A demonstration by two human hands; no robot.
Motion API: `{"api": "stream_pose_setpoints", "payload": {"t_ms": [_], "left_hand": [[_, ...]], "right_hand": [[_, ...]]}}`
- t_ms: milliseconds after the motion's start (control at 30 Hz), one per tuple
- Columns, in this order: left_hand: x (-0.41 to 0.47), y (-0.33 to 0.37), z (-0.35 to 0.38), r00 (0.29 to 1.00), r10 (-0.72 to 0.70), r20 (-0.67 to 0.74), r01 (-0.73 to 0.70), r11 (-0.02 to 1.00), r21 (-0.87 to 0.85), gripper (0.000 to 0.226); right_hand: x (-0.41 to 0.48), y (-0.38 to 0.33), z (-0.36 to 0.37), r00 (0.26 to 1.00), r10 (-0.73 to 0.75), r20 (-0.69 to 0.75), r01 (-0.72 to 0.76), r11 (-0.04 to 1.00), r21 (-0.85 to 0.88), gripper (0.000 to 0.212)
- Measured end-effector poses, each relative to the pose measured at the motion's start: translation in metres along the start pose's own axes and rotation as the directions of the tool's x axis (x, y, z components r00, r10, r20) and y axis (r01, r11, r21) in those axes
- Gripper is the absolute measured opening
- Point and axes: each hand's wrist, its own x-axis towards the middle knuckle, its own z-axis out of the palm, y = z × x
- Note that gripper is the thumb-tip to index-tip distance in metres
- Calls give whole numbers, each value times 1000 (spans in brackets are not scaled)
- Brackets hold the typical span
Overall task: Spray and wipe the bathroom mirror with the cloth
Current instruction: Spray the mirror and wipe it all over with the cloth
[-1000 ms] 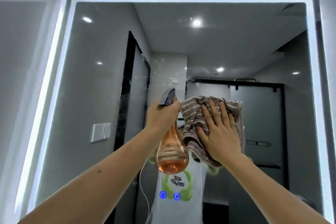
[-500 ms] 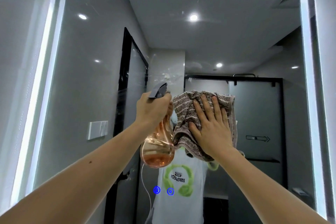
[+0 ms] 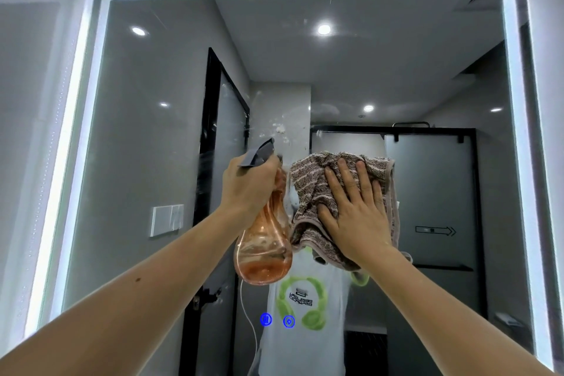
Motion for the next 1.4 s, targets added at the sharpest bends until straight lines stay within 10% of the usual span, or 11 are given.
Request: {"api": "stream_pose_setpoints", "payload": {"t_ms": [1400], "left_hand": [[18,0,-16,973,-229,34,232,966,-112,28]], "right_hand": [[20,-7,6,986,-1,-164,8,999,41,76]]}}
